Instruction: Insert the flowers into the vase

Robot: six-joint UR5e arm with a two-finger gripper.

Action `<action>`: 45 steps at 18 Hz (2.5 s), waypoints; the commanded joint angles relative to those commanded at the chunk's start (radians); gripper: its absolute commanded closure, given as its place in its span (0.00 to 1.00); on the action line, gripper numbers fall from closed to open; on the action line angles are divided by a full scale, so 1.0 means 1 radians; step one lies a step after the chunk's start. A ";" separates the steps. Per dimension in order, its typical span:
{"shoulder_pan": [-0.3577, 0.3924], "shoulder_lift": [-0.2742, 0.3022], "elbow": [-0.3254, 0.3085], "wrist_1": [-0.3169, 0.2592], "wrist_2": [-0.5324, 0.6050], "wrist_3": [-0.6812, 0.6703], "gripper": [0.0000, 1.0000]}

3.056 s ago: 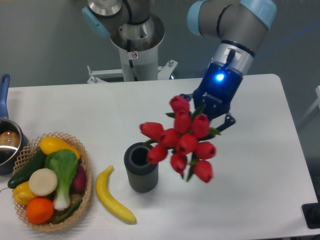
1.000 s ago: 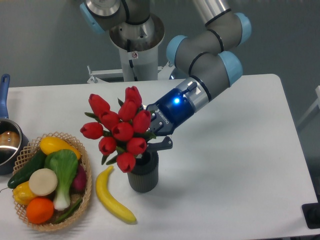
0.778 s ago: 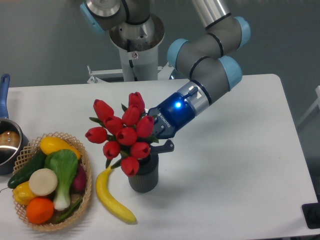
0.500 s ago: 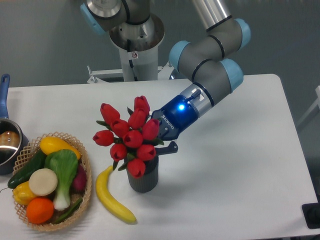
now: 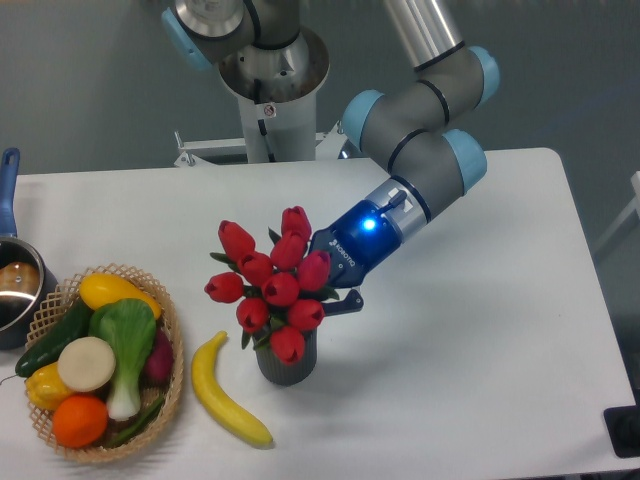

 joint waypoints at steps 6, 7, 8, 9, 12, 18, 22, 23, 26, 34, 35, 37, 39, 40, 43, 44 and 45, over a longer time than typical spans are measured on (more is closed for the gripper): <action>0.002 -0.026 -0.015 0.000 0.005 0.028 0.75; 0.002 -0.028 -0.021 0.000 0.005 0.034 0.74; 0.002 -0.026 -0.028 0.000 0.006 0.043 0.74; 0.003 -0.026 -0.035 0.000 0.006 0.054 0.74; 0.005 -0.028 -0.037 0.000 0.005 0.071 0.69; 0.014 -0.031 -0.037 0.000 0.005 0.081 0.54; 0.023 -0.029 -0.037 0.000 0.005 0.080 0.49; 0.025 -0.029 -0.037 0.000 0.005 0.080 0.47; 0.037 -0.026 -0.037 0.002 0.003 0.090 0.13; 0.066 0.018 -0.063 0.002 0.005 0.095 0.00; 0.074 0.024 -0.063 0.003 0.008 0.095 0.00; 0.077 0.037 -0.064 0.002 0.012 0.094 0.00; 0.083 0.054 -0.071 0.002 0.015 0.095 0.00; 0.084 0.064 -0.077 0.003 0.015 0.097 0.00; 0.106 0.112 -0.113 0.005 0.134 0.104 0.00; 0.123 0.135 -0.118 0.005 0.226 0.113 0.00; 0.129 0.155 -0.118 0.003 0.309 0.115 0.00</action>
